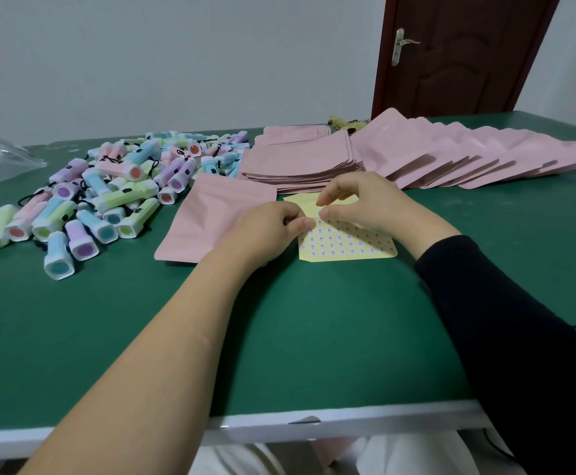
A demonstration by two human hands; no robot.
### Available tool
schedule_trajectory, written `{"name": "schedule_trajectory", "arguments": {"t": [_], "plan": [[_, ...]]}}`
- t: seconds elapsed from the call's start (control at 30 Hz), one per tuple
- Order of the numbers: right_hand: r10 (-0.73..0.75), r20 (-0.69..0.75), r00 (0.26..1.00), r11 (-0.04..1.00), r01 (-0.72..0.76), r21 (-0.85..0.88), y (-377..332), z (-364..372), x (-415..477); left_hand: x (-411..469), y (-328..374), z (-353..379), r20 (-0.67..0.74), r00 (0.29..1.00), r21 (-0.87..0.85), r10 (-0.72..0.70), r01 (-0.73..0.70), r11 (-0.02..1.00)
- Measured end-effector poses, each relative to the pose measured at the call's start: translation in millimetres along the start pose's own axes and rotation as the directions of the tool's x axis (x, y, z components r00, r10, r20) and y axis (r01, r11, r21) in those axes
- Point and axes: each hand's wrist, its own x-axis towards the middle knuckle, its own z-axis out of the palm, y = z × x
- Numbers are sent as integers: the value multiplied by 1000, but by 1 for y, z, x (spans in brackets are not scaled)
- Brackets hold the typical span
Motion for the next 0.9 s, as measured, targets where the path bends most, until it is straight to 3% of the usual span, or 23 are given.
{"name": "schedule_trajectory", "arguments": {"t": [0.4, 0.53, 0.67, 0.8, 0.9], "plan": [[-14, 51, 999, 1000, 15, -27, -7, 3, -2, -1, 1, 0, -3, 1000, 13, -2, 2, 1000], [-30, -89, 996, 999, 32, 23, -7, 3, 2, -2, 0, 1, 9, 1000, 33, -12, 11, 999], [21, -253, 967, 968, 44, 249, -8, 0, 6, -3, 1, -6, -46, 998, -74, -37, 34, 997], [112, -128, 985, 861, -32, 507, -10, 6, 7, 3, -11, -24, -357, 894, -56, -271, 269, 962], [123, -52, 991, 834, -75, 547, -10, 13, 7, 5, -27, -36, -324, 834, -9, -446, 469, 883]]}}
